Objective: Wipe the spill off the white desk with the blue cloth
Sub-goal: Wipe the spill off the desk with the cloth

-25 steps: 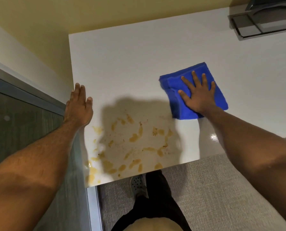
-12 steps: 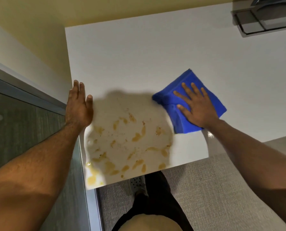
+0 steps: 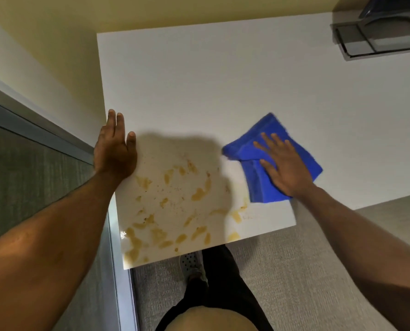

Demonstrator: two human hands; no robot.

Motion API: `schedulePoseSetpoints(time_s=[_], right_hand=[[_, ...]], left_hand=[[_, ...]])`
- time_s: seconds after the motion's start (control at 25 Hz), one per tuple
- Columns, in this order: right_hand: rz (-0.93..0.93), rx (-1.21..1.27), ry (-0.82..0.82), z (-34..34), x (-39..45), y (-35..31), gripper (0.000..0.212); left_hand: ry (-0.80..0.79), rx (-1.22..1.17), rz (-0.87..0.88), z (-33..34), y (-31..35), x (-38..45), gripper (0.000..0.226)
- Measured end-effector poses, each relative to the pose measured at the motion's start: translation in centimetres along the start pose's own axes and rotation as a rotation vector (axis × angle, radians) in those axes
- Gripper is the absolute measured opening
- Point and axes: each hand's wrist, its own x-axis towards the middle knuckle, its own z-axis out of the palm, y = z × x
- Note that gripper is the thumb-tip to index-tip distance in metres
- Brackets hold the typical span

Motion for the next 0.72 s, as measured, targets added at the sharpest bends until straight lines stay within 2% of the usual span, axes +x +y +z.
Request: schedulePoseSetpoints(time_s=[0.08, 0.16, 0.24, 0.36, 0.48, 0.52, 0.56, 0.64, 0.72], right_hand=[[0.205, 0.011, 0.051, -0.6, 0.4, 2.1, 0.056], [0.389, -0.05, 0.083, -0.1, 2.6, 1.4, 0.06], [0.414, -0.077, 0.09, 0.6, 5.5, -2.2, 0.058], [0.189, -0.081, 0.028, 1.1, 6.2, -6.1, 0.056], [-0.113, -0.107, -0.056, 0.6, 2.3, -4.3, 0.055], [-0.133, -0.096, -0.058, 0.2, 1.6, -2.9, 0.054], [-0.078, -0.076, -0.042, -0.2, 1.4, -1.4, 0.054], [0.15, -0.05, 0.029, -0.5, 3.0, 0.2, 0.056], [0.319, -0.05, 0.085, -0.3, 6.4, -0.3, 0.055]], left_hand=[[0.005, 0.054, -0.018, 0.0, 0.2, -0.1, 0.057], [0.0, 0.083, -0.05, 0.1, 0.5, -0.1, 0.058], [-0.016, 0.078, -0.051, 0.2, 0.4, -0.1, 0.058], [-0.03, 0.042, -0.036, 0.1, -0.1, 0.0, 0.059], [-0.022, -0.041, -0.018, -0.1, -0.1, 0.1, 0.06], [-0.012, -0.069, -0.019, -0.2, 0.0, 0.0, 0.061], [-0.004, -0.087, -0.015, -0.2, 0.0, -0.1, 0.062], [0.002, -0.093, -0.002, -0.1, -0.1, -0.1, 0.064], [0.002, -0.094, 0.002, 0.1, -0.2, 0.0, 0.065]])
